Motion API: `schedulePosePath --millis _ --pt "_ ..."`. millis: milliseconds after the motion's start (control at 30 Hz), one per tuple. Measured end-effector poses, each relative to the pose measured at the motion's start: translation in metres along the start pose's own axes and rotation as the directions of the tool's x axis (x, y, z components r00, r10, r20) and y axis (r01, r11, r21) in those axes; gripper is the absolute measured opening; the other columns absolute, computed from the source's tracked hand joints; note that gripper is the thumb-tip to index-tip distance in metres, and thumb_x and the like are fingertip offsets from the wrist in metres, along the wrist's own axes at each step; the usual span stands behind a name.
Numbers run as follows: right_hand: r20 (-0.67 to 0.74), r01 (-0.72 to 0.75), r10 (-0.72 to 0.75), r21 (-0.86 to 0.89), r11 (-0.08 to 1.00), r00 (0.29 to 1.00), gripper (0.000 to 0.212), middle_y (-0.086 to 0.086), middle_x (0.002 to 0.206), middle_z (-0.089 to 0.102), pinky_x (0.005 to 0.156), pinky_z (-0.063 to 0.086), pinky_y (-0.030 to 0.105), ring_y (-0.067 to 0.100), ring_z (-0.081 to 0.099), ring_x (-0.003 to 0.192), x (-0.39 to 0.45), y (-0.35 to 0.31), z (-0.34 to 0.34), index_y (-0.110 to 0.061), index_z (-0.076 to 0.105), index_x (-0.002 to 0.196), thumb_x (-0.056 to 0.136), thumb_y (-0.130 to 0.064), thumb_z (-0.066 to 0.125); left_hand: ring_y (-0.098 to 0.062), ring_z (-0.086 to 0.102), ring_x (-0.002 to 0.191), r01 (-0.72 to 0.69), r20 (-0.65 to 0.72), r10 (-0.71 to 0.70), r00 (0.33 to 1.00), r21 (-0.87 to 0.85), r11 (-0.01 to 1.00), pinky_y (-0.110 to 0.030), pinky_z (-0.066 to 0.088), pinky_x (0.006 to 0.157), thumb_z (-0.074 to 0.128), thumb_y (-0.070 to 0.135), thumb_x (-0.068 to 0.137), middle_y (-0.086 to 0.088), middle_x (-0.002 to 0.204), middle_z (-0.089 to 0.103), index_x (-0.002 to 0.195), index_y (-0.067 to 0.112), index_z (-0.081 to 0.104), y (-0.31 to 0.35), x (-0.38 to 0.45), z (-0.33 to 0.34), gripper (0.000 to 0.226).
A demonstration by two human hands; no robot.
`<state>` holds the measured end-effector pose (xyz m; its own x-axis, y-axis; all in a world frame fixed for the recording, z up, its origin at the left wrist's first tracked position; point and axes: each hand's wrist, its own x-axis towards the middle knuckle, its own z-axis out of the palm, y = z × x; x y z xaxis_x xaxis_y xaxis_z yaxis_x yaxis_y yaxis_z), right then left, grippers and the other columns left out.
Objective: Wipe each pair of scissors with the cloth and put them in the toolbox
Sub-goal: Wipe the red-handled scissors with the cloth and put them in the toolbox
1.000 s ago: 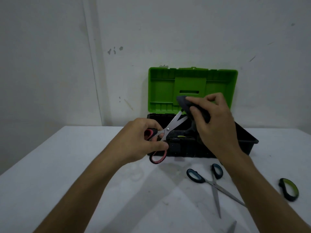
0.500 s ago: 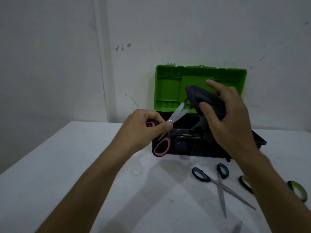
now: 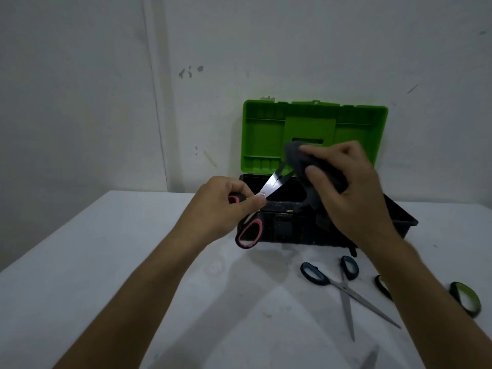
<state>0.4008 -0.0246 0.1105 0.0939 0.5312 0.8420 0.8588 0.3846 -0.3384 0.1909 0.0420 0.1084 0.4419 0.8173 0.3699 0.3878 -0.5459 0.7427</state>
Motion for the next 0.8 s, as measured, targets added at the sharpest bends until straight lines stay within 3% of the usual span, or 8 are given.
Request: schedulePosePath --millis 133,233,300,400,500,600,667,800 --pt "0.134 0.027 -0.029 0.015 1.000 0.991 0.033 -0.001 0.102 0.045 0.078 0.041 0.010 0.004 0.050 0.093 -0.002 -0.005 0.016 -0.032 0.064 0.128 0.096 -0.028 0.060 -0.004 0.039 0.043 -0.106 0.015 0.106 0.994 0.055 0.993 -0.019 0.031 0.047 0.070 0.045 0.082 0.009 0.047 0.050 0.065 0.025 0.067 0.002 -0.003 -0.005 0.027" --pt "0.052 -0.121 0.125 -0.069 0.990 0.991 0.034 -0.002 0.104 0.045 0.076 0.037 0.004 0.004 0.048 0.088 0.000 0.008 0.010 -0.033 0.061 0.131 0.098 -0.030 0.055 -0.003 0.043 0.042 -0.116 -0.009 0.118 0.993 0.121 0.986 -0.013 0.030 0.045 0.071 0.046 0.081 0.013 0.046 0.051 0.063 0.029 0.066 0.002 -0.002 -0.008 0.026" --pt "0.060 -0.272 0.283 -0.142 0.952 0.957 0.036 0.001 0.109 0.045 0.078 0.037 0.010 0.009 0.047 0.093 0.002 0.019 0.000 -0.030 0.056 0.136 0.100 -0.032 0.051 -0.004 0.042 0.043 -0.100 -0.022 0.104 0.994 0.124 0.987 -0.015 0.031 0.045 0.069 0.047 0.082 0.010 0.049 0.053 0.066 0.026 0.068 0.000 -0.001 -0.009 0.027" --pt "0.332 -0.359 0.437 -0.272 0.893 0.836 0.038 0.004 0.121 0.050 0.095 0.042 0.031 0.019 0.052 0.109 -0.001 0.023 -0.005 -0.031 0.052 0.136 0.099 -0.036 0.053 -0.003 0.044 0.044 -0.056 -0.125 0.069 0.990 0.101 0.993 -0.013 0.033 0.046 0.068 0.046 0.083 0.007 0.052 0.056 0.068 0.023 0.070 -0.006 0.003 -0.015 0.028" --pt "0.622 -0.218 0.321 -0.238 0.947 0.715 0.036 -0.001 0.121 0.059 0.099 0.041 0.028 0.015 0.056 0.114 -0.011 -0.003 0.013 -0.032 0.059 0.131 0.095 -0.035 0.059 -0.006 0.052 0.054 0.003 -0.174 -0.003 0.985 0.000 1.000 -0.020 0.042 0.056 0.069 0.042 0.084 0.006 0.058 0.061 0.070 0.022 0.071 -0.014 0.006 -0.021 0.025" --pt "0.721 -0.264 0.266 -0.119 0.957 0.640 0.035 -0.013 0.123 0.064 0.101 0.044 0.029 0.005 0.058 0.112 -0.017 -0.029 0.031 -0.034 0.060 0.131 0.098 -0.041 0.053 -0.003 0.051 0.053 0.023 -0.185 -0.047 0.982 -0.127 0.992 -0.018 0.041 0.058 0.069 0.036 0.087 0.009 0.056 0.061 0.067 0.020 0.069 -0.016 0.007 -0.022 0.026" --pt "0.698 -0.348 0.247 0.003 0.938 0.672 0.034 -0.021 0.118 0.066 0.095 0.050 0.029 -0.004 0.060 0.106 -0.018 -0.036 0.034 -0.037 0.063 0.127 0.099 -0.048 0.048 0.000 0.051 0.050 0.035 -0.191 -0.064 0.979 -0.153 0.988 -0.017 0.040 0.057 0.068 0.033 0.088 0.009 0.056 0.062 0.067 0.020 0.069 -0.015 0.007 -0.020 0.025" --pt "0.584 -0.493 0.293 0.216 0.843 0.757 0.025 -0.012 0.084 0.072 0.056 0.047 0.010 -0.005 0.066 0.069 -0.020 -0.045 0.038 -0.026 0.072 0.104 0.093 -0.044 0.060 -0.015 0.056 0.057 0.060 -0.141 -0.091 0.986 -0.213 0.975 -0.027 0.046 0.057 0.068 0.032 0.089 -0.006 0.066 0.071 0.071 0.014 0.072 -0.011 0.006 -0.011 0.026"
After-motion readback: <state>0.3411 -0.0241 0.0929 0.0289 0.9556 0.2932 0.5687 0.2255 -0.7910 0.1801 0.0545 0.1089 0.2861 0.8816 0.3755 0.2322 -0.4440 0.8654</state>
